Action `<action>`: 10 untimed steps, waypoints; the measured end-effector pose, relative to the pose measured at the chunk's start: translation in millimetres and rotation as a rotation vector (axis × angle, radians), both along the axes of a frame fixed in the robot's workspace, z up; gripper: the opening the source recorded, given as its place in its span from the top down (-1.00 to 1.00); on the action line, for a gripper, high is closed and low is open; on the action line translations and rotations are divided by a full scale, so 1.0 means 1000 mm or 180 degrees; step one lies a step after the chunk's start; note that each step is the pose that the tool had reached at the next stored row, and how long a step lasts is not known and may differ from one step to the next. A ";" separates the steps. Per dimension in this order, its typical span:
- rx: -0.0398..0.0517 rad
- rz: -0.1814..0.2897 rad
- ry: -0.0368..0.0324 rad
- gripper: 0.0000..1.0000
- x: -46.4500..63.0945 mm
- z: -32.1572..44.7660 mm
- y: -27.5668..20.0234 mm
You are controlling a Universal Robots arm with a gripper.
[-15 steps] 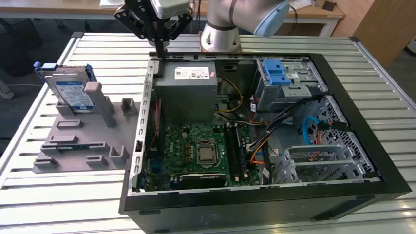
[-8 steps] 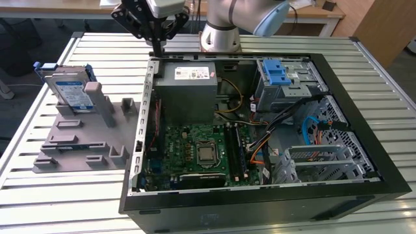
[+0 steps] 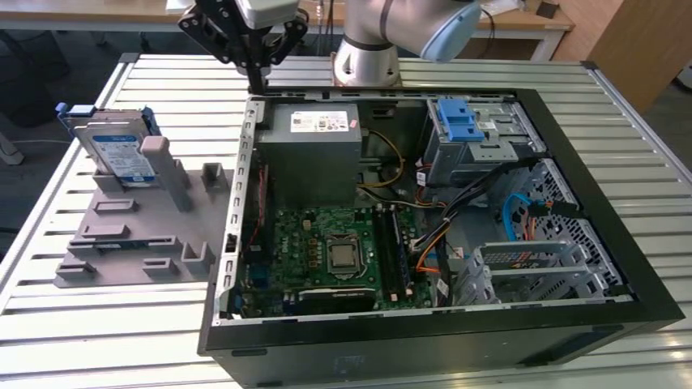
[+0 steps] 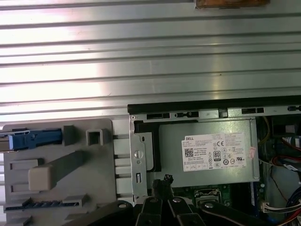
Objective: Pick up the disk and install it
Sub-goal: 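Reach for the disk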
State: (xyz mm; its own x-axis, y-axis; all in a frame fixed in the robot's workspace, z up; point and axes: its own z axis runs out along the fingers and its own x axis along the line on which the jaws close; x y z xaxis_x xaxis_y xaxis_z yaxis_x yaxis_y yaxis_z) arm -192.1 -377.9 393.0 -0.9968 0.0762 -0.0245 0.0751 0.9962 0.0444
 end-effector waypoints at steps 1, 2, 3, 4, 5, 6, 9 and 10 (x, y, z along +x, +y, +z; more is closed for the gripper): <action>0.0000 0.0000 0.0000 0.79 -0.001 0.0000 0.0003; 0.0000 0.0000 0.0000 0.79 -0.001 0.0000 0.0006; 0.0000 0.0000 0.0000 0.79 -0.002 -0.0001 0.0009; 0.0000 0.0000 0.0000 0.79 -0.003 -0.0001 0.0012; 0.0000 0.0000 0.0000 0.79 -0.004 -0.0001 0.0014; 0.0000 0.0000 0.0000 0.79 -0.005 -0.0001 0.0017; 0.0000 0.0000 0.0000 0.79 -0.007 -0.0002 0.0026; 0.0000 0.0000 0.0000 0.79 -0.008 -0.0002 0.0028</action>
State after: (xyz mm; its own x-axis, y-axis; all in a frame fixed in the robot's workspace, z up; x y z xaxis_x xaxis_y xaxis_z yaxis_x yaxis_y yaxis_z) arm -200.2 -375.1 392.8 -0.9968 0.0762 -0.0245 0.0751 0.9962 0.0444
